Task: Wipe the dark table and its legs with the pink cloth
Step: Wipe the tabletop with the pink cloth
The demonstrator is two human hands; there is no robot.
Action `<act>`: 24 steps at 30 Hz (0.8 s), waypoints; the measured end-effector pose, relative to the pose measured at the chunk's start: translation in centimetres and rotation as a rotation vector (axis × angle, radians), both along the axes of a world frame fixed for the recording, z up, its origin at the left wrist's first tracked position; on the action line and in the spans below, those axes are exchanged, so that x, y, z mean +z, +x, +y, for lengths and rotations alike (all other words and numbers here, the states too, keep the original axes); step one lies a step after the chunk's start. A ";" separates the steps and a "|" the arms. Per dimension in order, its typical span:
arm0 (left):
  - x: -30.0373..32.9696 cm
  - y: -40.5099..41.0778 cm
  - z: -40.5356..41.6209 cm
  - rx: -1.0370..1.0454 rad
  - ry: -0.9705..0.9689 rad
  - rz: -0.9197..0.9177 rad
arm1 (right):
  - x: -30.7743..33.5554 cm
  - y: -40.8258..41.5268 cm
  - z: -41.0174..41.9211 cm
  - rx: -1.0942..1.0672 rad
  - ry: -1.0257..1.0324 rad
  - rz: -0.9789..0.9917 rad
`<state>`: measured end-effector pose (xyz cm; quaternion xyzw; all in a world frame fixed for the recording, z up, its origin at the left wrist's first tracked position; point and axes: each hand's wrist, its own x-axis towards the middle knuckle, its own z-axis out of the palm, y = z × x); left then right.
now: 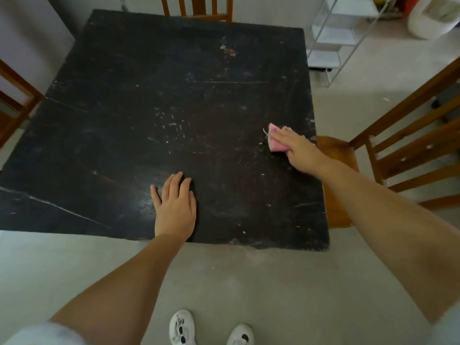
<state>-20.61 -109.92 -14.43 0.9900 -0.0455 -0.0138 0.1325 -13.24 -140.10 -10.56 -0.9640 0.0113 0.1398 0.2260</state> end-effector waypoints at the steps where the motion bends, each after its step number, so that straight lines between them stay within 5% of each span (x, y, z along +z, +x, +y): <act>1: -0.1 0.0 0.0 -0.006 -0.004 -0.003 | -0.8 -1.2 0.1 0.040 -0.049 -0.005; 7: 0.1 -0.2 0.1 -0.017 -0.036 -0.010 | -1.7 -16.7 0.3 0.366 -0.081 0.001; 11: 0.3 -0.3 0.1 -0.022 -0.058 -0.011 | -2.8 -22.2 -0.9 0.397 0.080 0.012; 15: 0.3 -0.4 0.3 -0.038 -0.063 0.025 | -3.7 -26.2 -0.6 0.345 -0.019 -0.180; 20: 1.7 -2.6 0.8 -0.171 -0.057 0.076 | -2.2 -31.6 3.0 -0.296 0.430 -0.189; 24: 3.2 -7.8 0.2 -0.421 -0.279 0.040 | -0.8 -33.3 4.8 -0.808 0.717 -0.091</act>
